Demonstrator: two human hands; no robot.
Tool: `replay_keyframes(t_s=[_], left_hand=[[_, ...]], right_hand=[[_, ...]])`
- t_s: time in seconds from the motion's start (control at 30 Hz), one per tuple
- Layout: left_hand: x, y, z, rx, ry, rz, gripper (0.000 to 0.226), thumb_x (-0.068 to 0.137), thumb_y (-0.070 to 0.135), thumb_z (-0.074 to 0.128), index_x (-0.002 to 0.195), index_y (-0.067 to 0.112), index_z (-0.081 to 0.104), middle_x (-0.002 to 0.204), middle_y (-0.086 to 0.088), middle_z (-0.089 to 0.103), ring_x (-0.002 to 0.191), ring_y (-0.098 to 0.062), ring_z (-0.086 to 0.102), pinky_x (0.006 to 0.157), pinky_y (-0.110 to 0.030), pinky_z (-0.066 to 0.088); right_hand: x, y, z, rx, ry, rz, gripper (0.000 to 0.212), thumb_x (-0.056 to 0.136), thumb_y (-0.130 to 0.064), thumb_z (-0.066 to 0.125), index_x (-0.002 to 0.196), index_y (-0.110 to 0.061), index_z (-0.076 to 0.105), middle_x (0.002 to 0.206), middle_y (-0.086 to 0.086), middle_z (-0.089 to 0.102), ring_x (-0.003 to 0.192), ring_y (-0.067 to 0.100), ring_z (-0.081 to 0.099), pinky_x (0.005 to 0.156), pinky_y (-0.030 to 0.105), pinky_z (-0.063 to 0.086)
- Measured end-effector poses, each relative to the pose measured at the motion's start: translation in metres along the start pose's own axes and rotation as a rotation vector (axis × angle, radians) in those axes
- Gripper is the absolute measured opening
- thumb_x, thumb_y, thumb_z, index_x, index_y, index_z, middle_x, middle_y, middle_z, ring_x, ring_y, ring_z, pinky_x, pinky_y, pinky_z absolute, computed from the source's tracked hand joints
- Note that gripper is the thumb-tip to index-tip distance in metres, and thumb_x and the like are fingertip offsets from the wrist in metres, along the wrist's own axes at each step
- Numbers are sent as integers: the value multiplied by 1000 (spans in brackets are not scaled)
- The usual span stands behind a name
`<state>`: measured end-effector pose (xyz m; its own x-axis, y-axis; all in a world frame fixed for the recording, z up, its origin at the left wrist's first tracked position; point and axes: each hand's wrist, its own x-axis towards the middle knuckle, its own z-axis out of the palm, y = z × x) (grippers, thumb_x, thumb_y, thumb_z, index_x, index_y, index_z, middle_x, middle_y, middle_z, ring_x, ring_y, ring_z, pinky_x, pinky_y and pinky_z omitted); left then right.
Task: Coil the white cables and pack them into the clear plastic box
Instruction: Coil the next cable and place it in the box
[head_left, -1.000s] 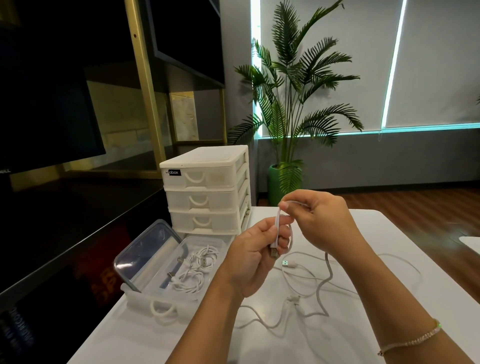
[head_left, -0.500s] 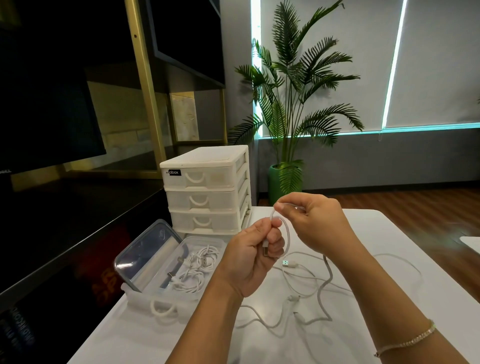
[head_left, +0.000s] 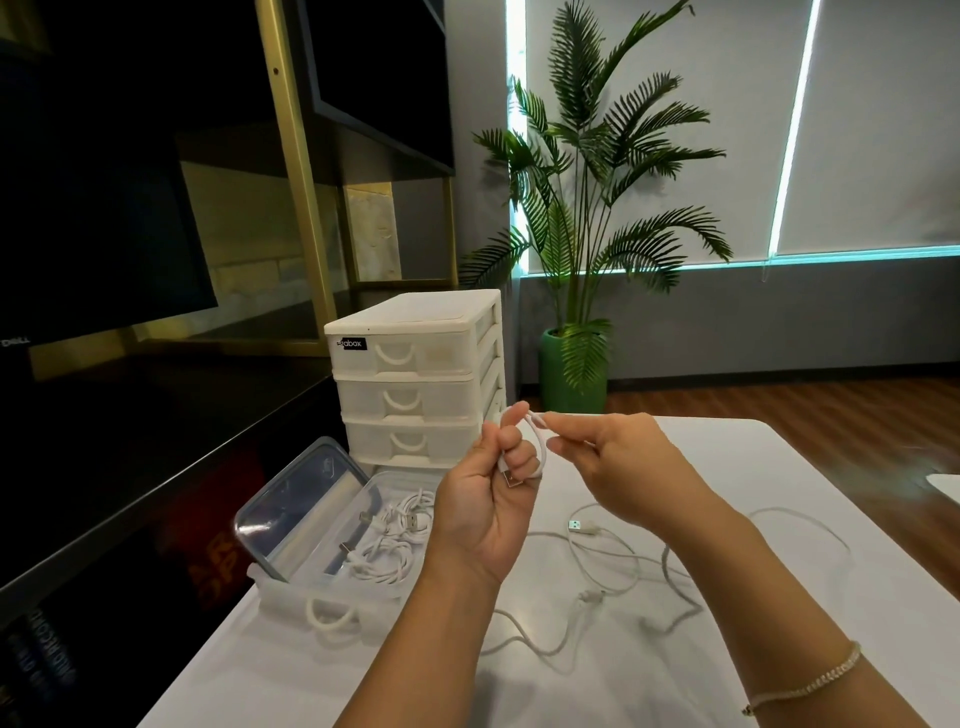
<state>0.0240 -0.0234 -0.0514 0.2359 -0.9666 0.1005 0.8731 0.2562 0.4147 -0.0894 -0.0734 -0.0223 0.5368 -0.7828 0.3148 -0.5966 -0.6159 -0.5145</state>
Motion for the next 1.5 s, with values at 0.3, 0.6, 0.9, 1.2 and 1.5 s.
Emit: replay_keyframes(t_s=[0.3,0.6,0.9,1.2,1.5], left_hand=[[2,3,-4,32,69,90,31,97,9,36,120,-9,48,66,-7,63,59,-11,55,54,-16,51],[1,-3,-3,552,122,230,21,96,7,42,100,7,63,78,-1,68,68,-9,65,68,-15,55],[-1,-11,-2,957,80,294,23,98,12,41,101,19,62,88,3,70,88,-10,67,97,-28,48],[0,-1,3,475,95,228,19,95,1,43,101,0,62,82,-6,69,68,-10,69,63,-15,55],[-6,-13,1,1349,9,429,24,100,17,36,94,26,57,83,26,58,76,23,54,68,1,44]], right_hand=[[0,-2,6,-236,-132,33,34,97,-30,44,129,-38,51,125,1,61,108,24,58,93,37,49],[-1,-9,1,-293,-172,28,29,94,-22,52,119,-32,62,116,-8,66,100,14,60,91,31,50],[1,-8,-4,-368,-227,35,24,93,-25,55,113,-31,66,107,-2,68,91,17,61,86,32,52],[1,-1,-4,-262,-177,100,20,91,-25,56,104,-31,70,109,-7,68,93,15,61,86,33,53],[-1,-10,-3,-362,-252,51,23,90,-29,58,110,-29,68,107,0,68,92,18,62,88,34,52]])
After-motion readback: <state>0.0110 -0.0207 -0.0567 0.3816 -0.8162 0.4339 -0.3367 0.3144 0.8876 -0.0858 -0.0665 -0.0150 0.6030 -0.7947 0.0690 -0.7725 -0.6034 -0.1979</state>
